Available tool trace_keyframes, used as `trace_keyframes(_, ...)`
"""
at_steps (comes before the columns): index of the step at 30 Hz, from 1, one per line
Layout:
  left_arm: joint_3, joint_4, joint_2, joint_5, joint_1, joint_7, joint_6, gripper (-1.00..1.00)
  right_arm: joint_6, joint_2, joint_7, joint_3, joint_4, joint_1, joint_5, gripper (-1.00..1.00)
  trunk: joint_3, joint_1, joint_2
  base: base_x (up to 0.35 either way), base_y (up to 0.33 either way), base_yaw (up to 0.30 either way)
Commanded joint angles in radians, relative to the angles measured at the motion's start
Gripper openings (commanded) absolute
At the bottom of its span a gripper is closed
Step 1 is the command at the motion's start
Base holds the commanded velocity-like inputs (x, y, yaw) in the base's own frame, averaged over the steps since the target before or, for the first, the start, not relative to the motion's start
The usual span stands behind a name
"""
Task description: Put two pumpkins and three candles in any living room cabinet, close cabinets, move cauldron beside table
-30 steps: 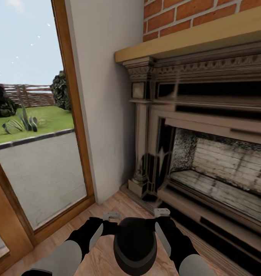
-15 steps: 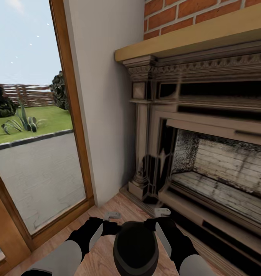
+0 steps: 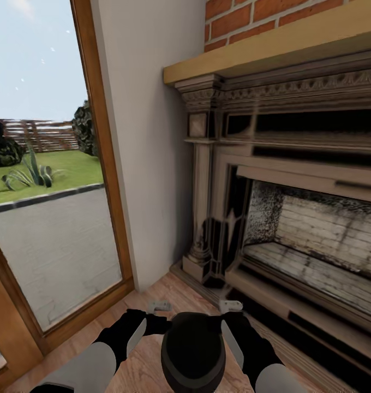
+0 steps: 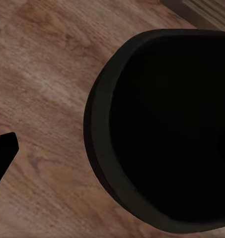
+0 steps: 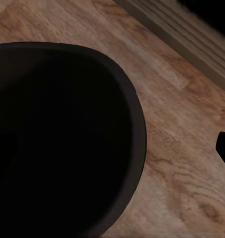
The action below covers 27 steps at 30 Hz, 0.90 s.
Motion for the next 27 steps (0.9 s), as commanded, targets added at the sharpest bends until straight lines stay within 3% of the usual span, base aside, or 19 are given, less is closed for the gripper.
trace_keyframes(1, -0.005, -0.002, 0.001, 0.004, 0.0, 0.0, 0.005, 1.0, 0.004, -0.001, -0.009, 0.004, 0.002, -0.001, -0.01, 1.0, -0.005, 0.0, -0.001, 0.0, 0.0, 0.0)
trace_keyframes(27, -0.006, -0.009, 0.001, 0.004, 0.003, -0.002, -0.007, 1.0, 0.002, -0.001, -0.009, 0.003, 0.017, 0.0, -0.011, 1.0, -0.105, 0.012, -0.007, 0.0, 0.0, 0.0)
